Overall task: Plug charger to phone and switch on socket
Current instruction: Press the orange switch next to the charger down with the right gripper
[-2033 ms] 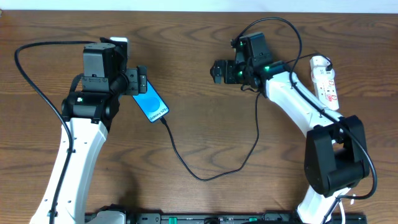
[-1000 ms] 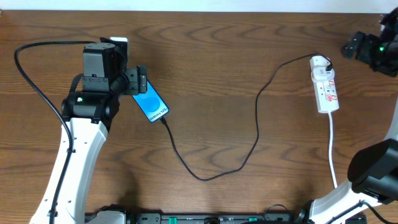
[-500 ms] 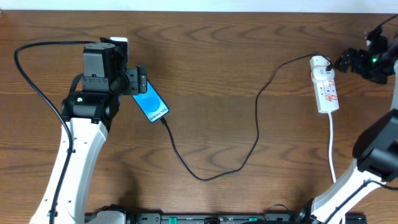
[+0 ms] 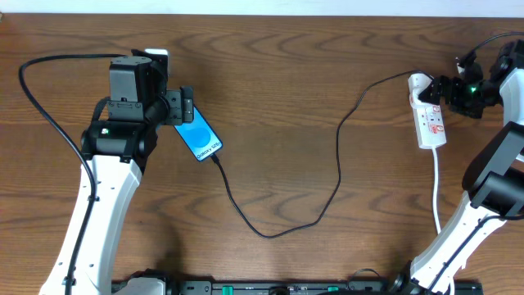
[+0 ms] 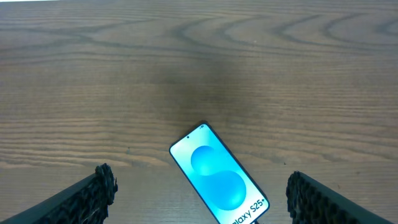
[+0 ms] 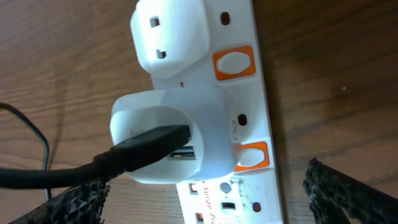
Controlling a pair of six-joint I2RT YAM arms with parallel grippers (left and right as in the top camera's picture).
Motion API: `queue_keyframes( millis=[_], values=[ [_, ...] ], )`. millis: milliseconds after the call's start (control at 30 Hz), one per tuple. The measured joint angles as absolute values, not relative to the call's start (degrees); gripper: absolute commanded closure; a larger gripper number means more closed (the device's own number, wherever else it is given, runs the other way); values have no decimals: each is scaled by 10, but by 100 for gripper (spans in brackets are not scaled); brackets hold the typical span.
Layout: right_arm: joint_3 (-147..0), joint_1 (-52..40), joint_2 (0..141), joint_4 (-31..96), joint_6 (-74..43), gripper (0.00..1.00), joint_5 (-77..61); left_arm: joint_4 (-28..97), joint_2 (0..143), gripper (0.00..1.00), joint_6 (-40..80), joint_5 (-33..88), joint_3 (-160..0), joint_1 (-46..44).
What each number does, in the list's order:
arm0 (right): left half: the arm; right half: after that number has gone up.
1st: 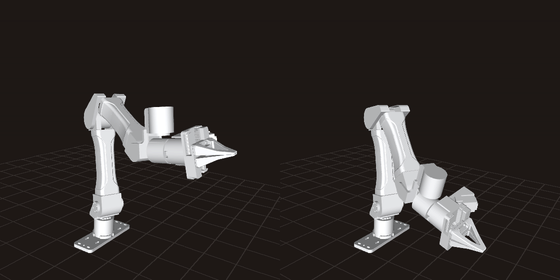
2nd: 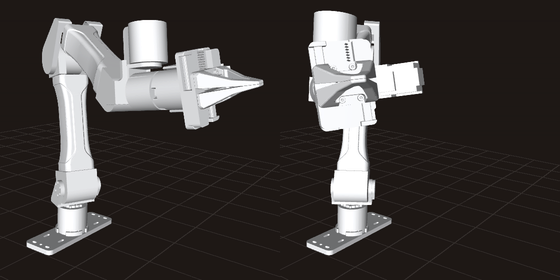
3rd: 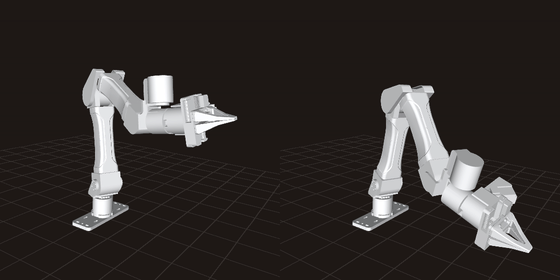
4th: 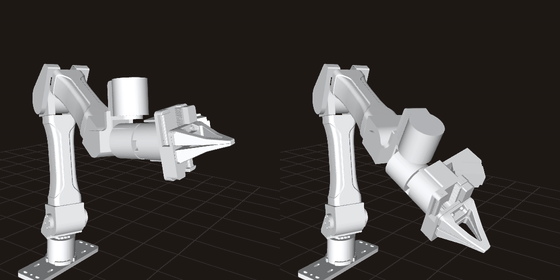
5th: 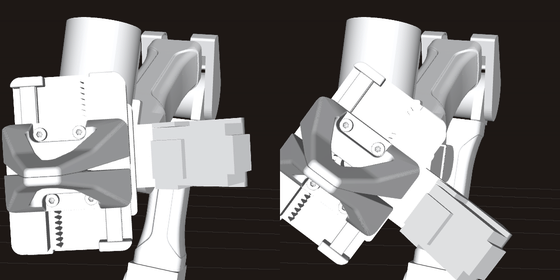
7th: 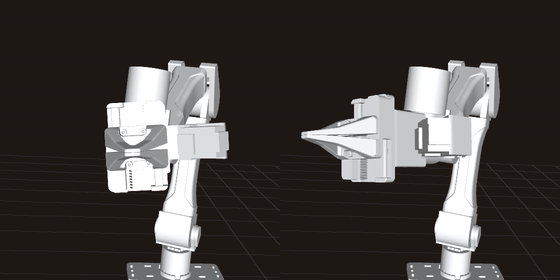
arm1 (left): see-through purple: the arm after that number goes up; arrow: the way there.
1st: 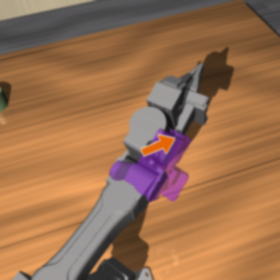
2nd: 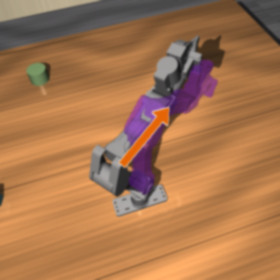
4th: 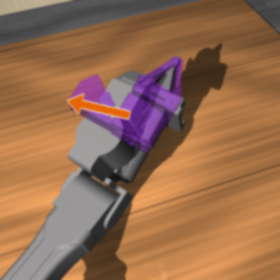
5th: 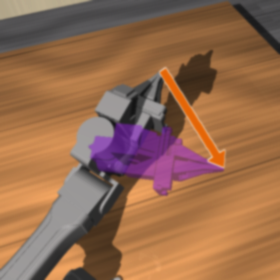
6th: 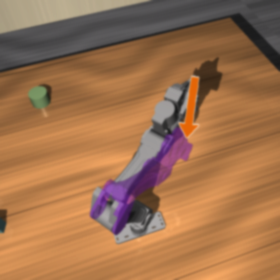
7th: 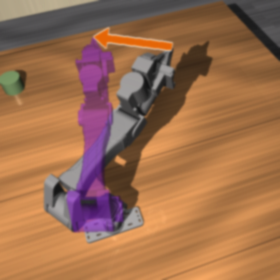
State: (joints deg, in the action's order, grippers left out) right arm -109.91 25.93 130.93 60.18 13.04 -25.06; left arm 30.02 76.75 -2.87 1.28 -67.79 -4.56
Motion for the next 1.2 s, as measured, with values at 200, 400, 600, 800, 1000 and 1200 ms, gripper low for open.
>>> queue_keyframes(
  millis=[200, 400, 600, 800, 1000, 1200],
  values=[
    [-1099, 246, 1309, 599, 135, 1, -263, 300, 768, 11, -29, 13, -678, -46],
    [-1099, 229, 1309, 592, 135, 1, -273, 300, 768, 11, -29, 13, -678, -46],
    [-1099, 227, 1309, 591, 135, 1, -269, 300, 768, 10, -29, 13, -678, -46],
    [-1099, 227, 1309, 590, 119, 1, -268, 300, 768, 11, -29, 13, -678, -46],
    [-1099, 226, 1309, 593, 108, 1, -268, 300, 768, 11, -29, 13, -678, -46],
    [-1091, 226, 1309, 585, 107, 1, -268, 300, 768, 11, -29, 13, -678, -46]
  ],
)
